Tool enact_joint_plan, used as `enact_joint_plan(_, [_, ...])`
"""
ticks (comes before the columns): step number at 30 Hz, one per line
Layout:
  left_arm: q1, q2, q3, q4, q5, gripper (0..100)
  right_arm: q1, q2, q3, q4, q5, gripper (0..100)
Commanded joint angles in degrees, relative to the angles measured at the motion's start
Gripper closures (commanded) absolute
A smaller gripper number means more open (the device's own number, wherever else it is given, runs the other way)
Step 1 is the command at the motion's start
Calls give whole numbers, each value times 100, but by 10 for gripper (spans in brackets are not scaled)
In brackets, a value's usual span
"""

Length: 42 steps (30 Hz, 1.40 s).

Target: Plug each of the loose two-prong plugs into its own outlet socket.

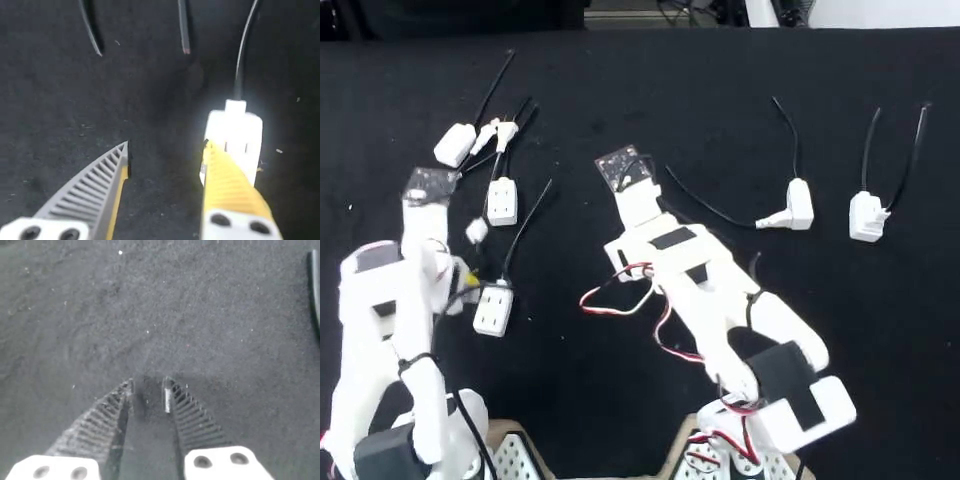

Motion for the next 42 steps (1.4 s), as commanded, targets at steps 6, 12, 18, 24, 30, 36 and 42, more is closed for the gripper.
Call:
enact_joint_plan(6, [1068, -141, 813, -141, 554, 766, 1002, -1578, 277, 396, -79, 921])
enact_joint_plan(12, [2352, -141, 866, 18, 1116, 766, 1116, -1613, 400, 202, -79, 921])
enact_joint_plan(18, [3222, -141, 637, 97, 1327, 766, 1116, -1604, 400, 202, -79, 921])
enact_joint_plan(24, [3064, -149, -690, 1169, 1275, 766, 1116, -1604, 409, 202, -79, 921])
enact_joint_plan(30, [2545, 88, -1024, -18, 1556, 766, 1116, -1604, 409, 193, -79, 921])
enact_joint_plan(36, [2299, 1020, -409, -1688, 2312, 766, 1116, -1604, 418, 193, -79, 921])
enact_joint_plan(42, [1393, 1741, -532, -1626, 2725, 766, 1116, -1604, 418, 193, -79, 921])
